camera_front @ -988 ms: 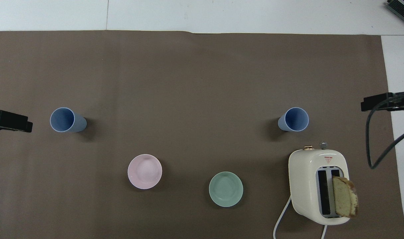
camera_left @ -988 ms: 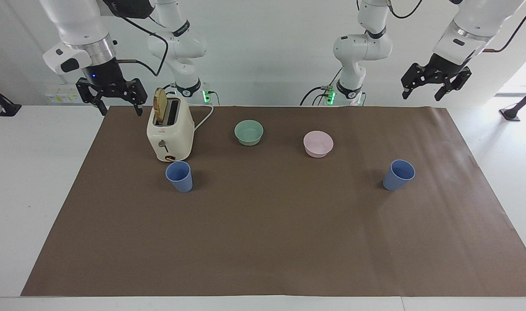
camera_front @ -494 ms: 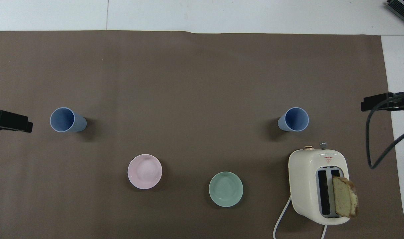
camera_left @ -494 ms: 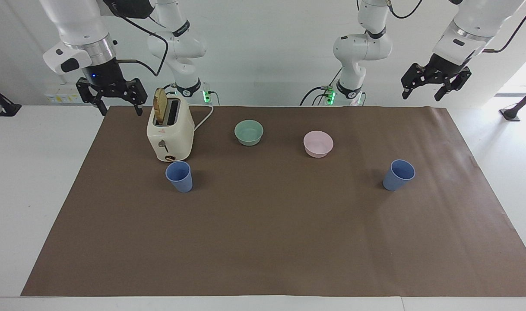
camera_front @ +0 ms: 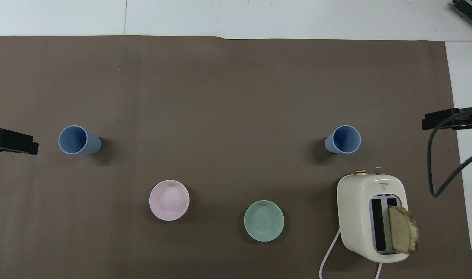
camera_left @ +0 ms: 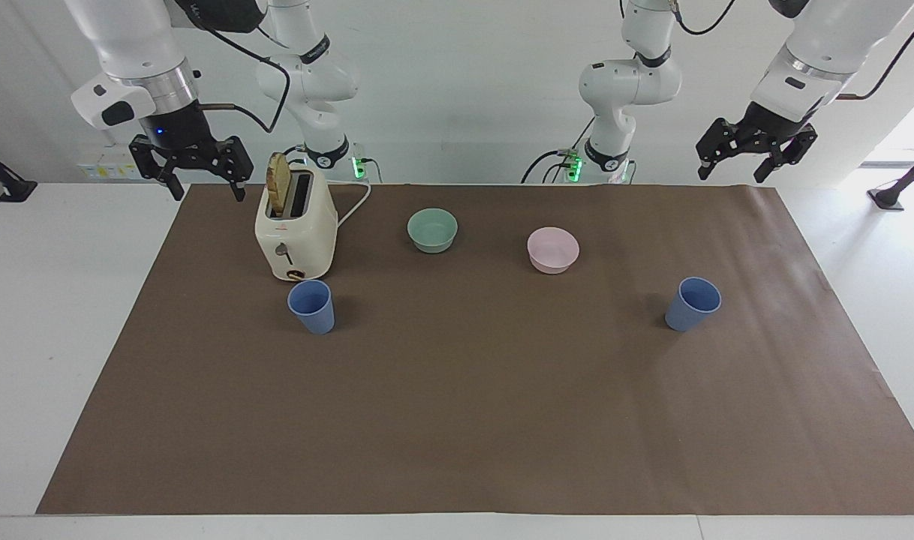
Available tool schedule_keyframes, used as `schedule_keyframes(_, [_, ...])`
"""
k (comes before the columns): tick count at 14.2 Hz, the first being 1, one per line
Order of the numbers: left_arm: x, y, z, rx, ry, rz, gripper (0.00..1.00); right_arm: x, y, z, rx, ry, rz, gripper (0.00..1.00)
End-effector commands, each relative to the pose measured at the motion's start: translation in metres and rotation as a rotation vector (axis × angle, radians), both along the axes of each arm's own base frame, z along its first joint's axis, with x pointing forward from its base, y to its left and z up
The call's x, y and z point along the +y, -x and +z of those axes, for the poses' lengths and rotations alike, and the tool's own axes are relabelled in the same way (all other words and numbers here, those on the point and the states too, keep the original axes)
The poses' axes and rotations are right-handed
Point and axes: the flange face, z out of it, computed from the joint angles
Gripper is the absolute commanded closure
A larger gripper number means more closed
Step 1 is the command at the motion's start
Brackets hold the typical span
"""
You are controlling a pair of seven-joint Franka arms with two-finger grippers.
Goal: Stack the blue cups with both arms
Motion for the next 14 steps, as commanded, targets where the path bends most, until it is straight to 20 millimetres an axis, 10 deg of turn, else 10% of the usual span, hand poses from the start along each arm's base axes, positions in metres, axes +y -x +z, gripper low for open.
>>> schedule_keyframes(1, [0.015,-0.007,-0.013,-0.038,0.009,0.041,0.00,-0.003,0.006,0.000,0.012,-0.005,0.006,0.00])
schedule_keyframes(14, [0.098,-0.032,-0.184,-0.023,0.007,0.323,0.00,-0.001,0.007,0.001,0.010,-0.022,0.005,0.00])
